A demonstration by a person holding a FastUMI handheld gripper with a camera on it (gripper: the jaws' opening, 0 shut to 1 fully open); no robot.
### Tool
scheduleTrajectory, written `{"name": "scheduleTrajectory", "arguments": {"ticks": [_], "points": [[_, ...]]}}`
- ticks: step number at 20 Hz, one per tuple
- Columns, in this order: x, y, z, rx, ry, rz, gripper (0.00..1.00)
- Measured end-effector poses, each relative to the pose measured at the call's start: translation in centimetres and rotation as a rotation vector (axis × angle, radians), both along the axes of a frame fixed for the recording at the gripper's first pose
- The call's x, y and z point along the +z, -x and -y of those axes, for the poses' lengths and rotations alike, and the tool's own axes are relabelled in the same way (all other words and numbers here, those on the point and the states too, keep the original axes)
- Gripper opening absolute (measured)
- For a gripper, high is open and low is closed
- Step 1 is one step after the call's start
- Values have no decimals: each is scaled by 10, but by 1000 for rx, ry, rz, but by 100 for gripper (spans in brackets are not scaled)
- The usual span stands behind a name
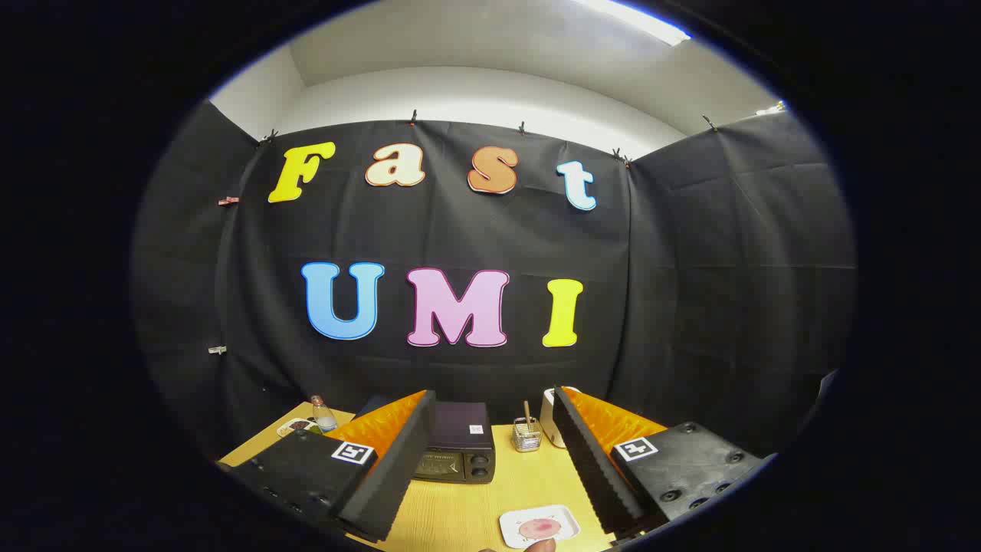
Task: Open the toaster oven, put the food inside, and close the toaster oven door.
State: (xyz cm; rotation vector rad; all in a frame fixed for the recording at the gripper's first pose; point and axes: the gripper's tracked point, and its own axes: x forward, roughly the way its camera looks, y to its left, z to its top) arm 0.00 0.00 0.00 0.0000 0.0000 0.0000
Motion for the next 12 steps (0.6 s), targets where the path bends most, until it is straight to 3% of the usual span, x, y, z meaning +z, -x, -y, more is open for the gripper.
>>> {"name": "scheduleTrajectory", "arguments": {"ticks": [12], "points": [[-4,-4,-5,-8,8,-11,98]]}}
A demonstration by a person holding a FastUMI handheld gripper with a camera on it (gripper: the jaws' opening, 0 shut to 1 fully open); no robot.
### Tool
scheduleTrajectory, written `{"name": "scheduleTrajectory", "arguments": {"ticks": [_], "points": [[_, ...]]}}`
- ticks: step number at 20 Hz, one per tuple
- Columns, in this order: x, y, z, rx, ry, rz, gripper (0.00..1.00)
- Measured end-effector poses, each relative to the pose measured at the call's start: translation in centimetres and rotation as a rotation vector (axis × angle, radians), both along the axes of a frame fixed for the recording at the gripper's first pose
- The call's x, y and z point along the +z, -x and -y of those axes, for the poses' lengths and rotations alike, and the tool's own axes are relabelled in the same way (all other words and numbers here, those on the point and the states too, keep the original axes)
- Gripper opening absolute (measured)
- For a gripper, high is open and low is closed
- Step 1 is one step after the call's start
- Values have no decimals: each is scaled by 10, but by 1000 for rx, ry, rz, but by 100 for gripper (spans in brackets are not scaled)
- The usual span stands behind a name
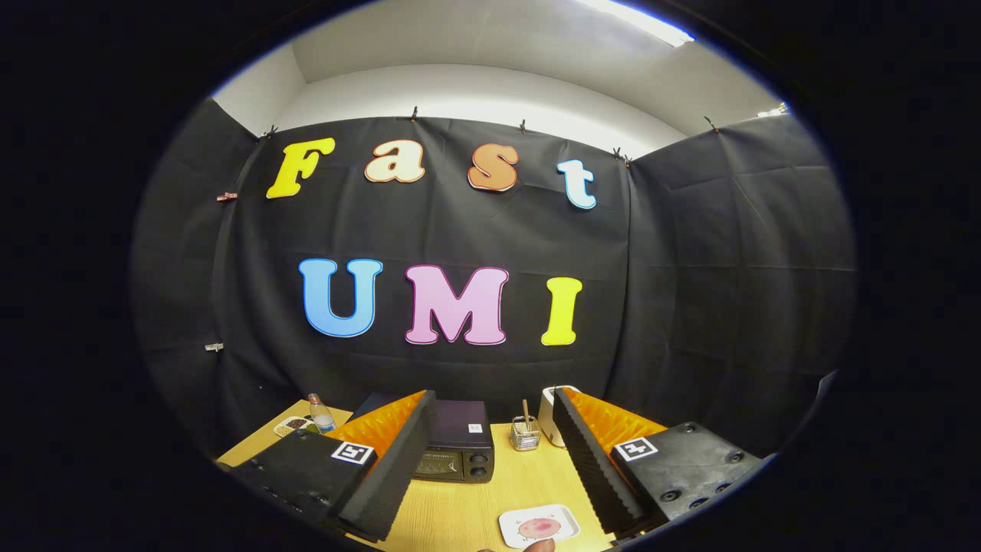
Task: Open the toaster oven, put the food inside, and close the toaster oven door.
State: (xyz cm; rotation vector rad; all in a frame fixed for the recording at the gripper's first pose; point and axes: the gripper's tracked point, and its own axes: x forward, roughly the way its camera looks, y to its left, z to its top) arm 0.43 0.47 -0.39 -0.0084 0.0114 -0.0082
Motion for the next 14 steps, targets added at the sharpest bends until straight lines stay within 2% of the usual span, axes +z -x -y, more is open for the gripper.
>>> {"name": "scheduleTrajectory", "arguments": {"ticks": [8,14], "points": [[-4,-12,-9,-6,3,-8,98],[-21,-42,-45,29,-17,-20,97]]}}
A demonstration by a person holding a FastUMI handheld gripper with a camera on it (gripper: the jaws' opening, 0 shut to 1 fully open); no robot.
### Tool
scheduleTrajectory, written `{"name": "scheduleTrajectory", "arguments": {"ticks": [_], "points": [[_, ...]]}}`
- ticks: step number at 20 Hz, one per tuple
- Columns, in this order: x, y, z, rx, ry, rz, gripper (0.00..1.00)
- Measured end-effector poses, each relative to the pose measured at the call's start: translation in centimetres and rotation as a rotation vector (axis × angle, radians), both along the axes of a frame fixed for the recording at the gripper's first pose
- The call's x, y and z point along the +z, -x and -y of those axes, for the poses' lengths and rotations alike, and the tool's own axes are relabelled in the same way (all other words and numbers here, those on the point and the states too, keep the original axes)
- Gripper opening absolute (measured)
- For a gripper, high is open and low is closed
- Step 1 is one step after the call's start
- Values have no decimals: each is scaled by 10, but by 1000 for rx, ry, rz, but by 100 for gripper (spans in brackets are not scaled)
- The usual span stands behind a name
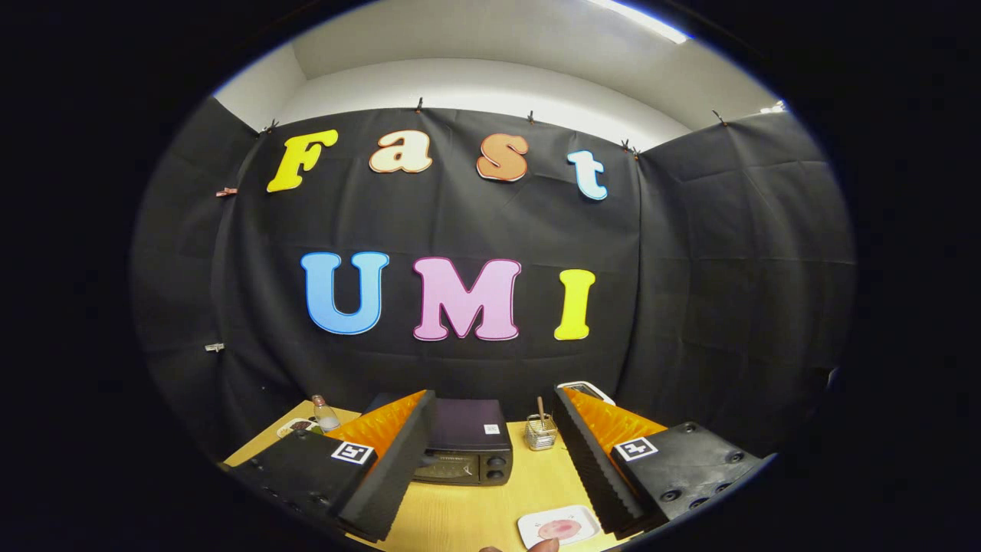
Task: Open the toaster oven, put the food inside, and close the toaster oven door.
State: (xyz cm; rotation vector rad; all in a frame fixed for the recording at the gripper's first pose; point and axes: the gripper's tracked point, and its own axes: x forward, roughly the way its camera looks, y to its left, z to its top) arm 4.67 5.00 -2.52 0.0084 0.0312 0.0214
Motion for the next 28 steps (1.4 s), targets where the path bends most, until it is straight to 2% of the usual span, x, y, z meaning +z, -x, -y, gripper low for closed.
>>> {"name": "scheduleTrajectory", "arguments": {"ticks": [6,13,18,28], "points": [[-61,-46,-65,76,-54,-102,98],[-174,-103,-122,140,-40,-270,98],[-232,-131,-141,138,-41,-367,98],[-282,-157,-145,97,-22,-472,98]]}}
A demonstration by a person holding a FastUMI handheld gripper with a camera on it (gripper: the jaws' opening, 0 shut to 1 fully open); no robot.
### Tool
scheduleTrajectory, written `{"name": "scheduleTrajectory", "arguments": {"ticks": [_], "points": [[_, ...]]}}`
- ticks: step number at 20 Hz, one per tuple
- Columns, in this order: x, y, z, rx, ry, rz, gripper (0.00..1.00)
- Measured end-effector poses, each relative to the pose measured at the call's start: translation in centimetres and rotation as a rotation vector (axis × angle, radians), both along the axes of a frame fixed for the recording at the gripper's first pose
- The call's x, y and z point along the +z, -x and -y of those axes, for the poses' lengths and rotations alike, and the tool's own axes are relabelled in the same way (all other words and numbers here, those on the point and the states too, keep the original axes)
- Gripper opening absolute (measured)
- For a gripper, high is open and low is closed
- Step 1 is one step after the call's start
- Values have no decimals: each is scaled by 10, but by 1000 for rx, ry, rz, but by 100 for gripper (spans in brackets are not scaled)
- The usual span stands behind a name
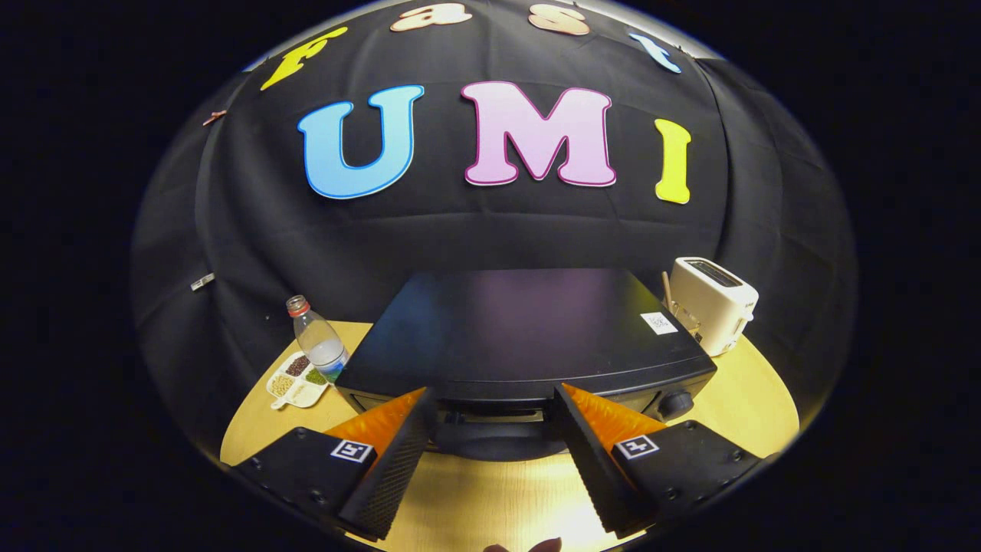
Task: Open the toaster oven, put the food inside, and close the toaster oven door.
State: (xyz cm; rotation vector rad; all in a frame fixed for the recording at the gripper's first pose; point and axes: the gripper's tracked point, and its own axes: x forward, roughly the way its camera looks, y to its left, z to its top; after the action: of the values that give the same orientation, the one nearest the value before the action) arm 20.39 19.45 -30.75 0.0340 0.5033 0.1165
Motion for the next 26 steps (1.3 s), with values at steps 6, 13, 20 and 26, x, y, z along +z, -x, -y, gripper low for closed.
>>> {"name": "scheduleTrajectory", "arguments": {"ticks": [6,13,20,26], "points": [[-11,10,5,-10,3,-3,99],[-28,60,12,-20,28,-9,99],[-60,105,15,-10,62,-72,99],[-107,151,21,21,85,-224,99]]}}
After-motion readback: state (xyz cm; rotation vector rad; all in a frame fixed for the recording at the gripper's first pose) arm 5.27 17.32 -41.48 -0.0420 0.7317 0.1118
